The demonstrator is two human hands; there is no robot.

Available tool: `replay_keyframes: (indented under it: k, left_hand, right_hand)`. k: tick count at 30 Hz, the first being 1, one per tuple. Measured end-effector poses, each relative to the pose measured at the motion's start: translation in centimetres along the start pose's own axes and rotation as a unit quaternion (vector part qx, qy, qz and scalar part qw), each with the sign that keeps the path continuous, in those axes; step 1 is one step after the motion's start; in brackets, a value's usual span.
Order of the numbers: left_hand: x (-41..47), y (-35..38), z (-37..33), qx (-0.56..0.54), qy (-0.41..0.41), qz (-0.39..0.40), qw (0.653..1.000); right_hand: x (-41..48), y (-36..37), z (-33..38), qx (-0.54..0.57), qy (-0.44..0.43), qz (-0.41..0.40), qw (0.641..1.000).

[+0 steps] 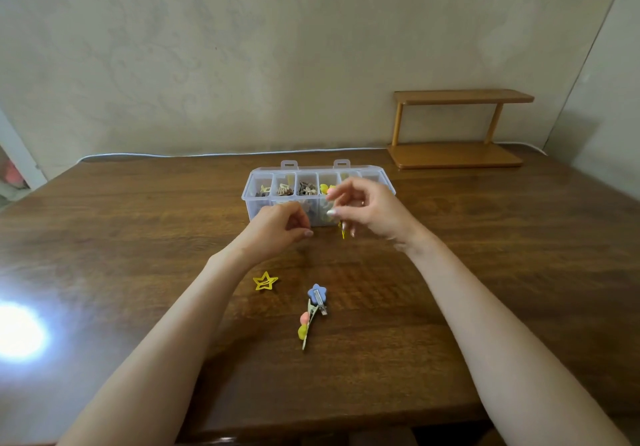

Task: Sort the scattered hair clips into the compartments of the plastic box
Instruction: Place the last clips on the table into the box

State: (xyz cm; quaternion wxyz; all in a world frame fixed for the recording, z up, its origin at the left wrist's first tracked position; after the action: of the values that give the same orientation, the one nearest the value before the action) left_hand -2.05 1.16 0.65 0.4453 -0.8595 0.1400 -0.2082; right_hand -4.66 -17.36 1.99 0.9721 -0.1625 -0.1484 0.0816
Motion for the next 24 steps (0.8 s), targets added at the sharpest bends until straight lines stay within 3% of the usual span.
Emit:
replay_keyframes:
  k: [4, 13, 18, 24]
  left_hand:
    - [-0.1, -0.1, -0.1, -0.003, 0.002, 0.0, 1.0]
    - [-0.2, -0.1, -0.3, -0.01, 0.007, 0.011, 1.0]
    - [-0.1, -0.1, -0.1, -0.004, 0.007, 0.009, 1.0]
    - [-0.1, 0.1, -0.1, 0.0, 0.01, 0.028, 1.0]
  right_hand:
    - [-0.2, -2.3, 0.4, 0.058, -0.037, -0.092, 0.993]
    - [0.1, -4.5, -1.0, 0.033, -0.015, -0.275, 0.961]
    - [0.0, -5.4, -1.7, -0.112, -0.042, -0.349, 0.929]
    - [1.0, -4.2, -2.9, -0.256, -0.08, -0.334, 0.904]
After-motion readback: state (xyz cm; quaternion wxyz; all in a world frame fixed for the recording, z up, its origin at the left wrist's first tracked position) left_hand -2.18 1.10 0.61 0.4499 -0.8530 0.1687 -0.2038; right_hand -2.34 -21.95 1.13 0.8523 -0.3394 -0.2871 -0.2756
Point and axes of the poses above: each hand's wrist, its own x-axis towards the middle knuckle, its own y-axis out of the palm, z = x × y, the point moved 1 cm from there along x, towards the middle knuckle
